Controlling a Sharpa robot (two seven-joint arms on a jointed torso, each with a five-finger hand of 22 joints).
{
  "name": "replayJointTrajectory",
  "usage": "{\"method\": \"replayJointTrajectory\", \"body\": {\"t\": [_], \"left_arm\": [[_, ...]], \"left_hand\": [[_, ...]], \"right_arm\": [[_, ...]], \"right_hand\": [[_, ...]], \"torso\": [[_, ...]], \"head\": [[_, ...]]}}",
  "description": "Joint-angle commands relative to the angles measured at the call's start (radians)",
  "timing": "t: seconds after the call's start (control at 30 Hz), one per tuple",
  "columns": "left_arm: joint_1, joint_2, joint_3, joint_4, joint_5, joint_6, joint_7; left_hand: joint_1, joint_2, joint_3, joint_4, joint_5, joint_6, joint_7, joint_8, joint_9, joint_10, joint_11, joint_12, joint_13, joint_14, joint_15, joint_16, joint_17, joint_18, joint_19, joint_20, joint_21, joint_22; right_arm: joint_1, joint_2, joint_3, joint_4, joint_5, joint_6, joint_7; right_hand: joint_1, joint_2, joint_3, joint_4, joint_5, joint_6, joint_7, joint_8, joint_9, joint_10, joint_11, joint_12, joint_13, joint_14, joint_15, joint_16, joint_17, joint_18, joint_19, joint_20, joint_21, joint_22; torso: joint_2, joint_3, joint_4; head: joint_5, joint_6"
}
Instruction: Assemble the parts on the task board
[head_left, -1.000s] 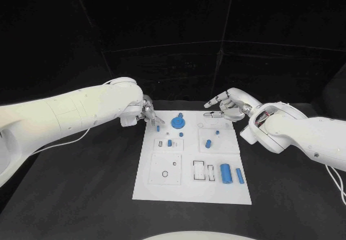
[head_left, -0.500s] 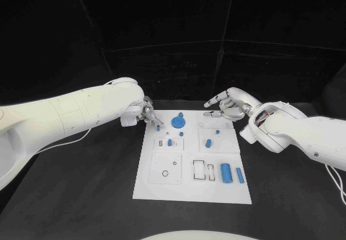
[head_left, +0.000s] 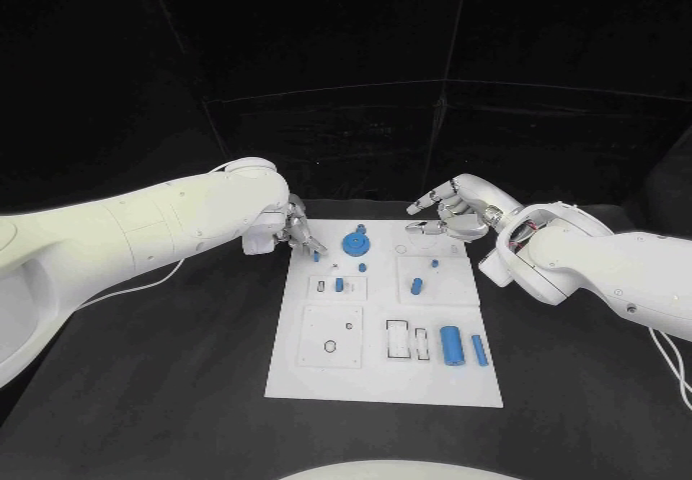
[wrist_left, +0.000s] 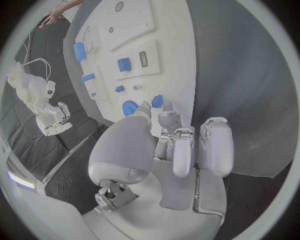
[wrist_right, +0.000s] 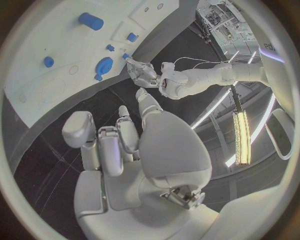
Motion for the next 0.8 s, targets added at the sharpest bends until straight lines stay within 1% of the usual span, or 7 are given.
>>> {"method": "replayJointTrajectory", "body": {"t": [0.03, 0.33, 0.53, 0.8], "left_arm": [[0.001, 0.003, 0.001, -0.001, -0.008, -0.006, 0.015], [0.0, 0.013, 0.001, -0.01, -0.008, -0.004, 0.018], [-0.002, 0.02, 0.0, -0.023, -0.007, 0.0, 0.023], [-0.003, 0.026, 0.0, -0.028, -0.007, 0.007, 0.022]], "left_hand": [[0.008, 0.001, -0.002, -0.002, 0.004, 0.006, 0.0, -0.001, -0.001, 0.006, -0.004, 0.005, 0.001, 0.104, 0.003, 0.003, 0.263, 0.005, 0.018, 0.006, 0.006, 0.055], [0.014, 0.007, -0.001, -0.002, 0.005, 0.008, -0.001, 0.0, -0.003, 0.008, -0.005, 0.006, 0.002, 0.104, 0.003, 0.003, 0.263, 0.004, 0.019, 0.006, 0.008, 0.057], [0.047, 0.025, 0.012, -0.011, 0.004, 0.011, -0.002, 0.0, -0.008, 0.008, -0.006, 0.006, -0.001, 0.104, 0.001, 0.003, 0.263, 0.004, 0.019, 0.005, 0.008, 0.059], [0.069, 0.032, 0.021, -0.02, 0.004, 0.013, -0.003, 0.0, -0.012, 0.007, -0.008, 0.006, -0.002, 0.104, 0.0, 0.003, 0.263, 0.004, 0.019, 0.004, 0.008, 0.059]], "right_arm": [[0.002, 0.001, 0.001, 0.001, 0.003, -0.004, 0.009], [0.002, 0.004, 0.001, 0.0, 0.003, -0.003, 0.009], [0.002, 0.004, 0.001, 0.0, 0.003, -0.005, 0.009], [0.002, 0.005, 0.001, 0.0, 0.003, -0.006, 0.008]], "right_hand": [[-0.007, 0.005, -0.007, 0.0, 0.003, 0.006, -0.001, -0.006, -0.001, -0.007, 0.0, -0.004, 0.002, 0.069, -0.008, -0.004, 0.115, 0.014, -0.004, -0.001, -0.005, -0.001], [-0.007, 0.005, -0.007, 0.0, 0.003, 0.006, -0.001, -0.006, -0.001, -0.007, 0.0, -0.004, 0.002, 0.069, -0.008, -0.004, 0.115, 0.014, -0.004, -0.001, -0.005, -0.001], [-0.007, 0.005, -0.007, 0.0, 0.003, 0.006, -0.001, -0.006, -0.001, -0.007, 0.0, -0.004, 0.002, 0.069, -0.008, -0.004, 0.115, 0.014, -0.004, -0.001, -0.005, -0.001], [-0.007, 0.005, -0.007, 0.0, 0.003, 0.006, -0.001, -0.006, -0.001, -0.007, 0.0, -0.004, 0.002, 0.069, -0.008, -0.004, 0.115, 0.014, -0.004, -0.001, -0.005, -0.001]], "torso": [[0.0, 0.0003, 0.0002], [-0.001, 0.0006, -0.0002], [-0.001, 0.0007, 0.0006], [0.0, 0.0001, 0.0003]], "head": [[0.0, -0.001], [0.0, -0.003], [-0.001, -0.003], [-0.001, -0.005]]}}
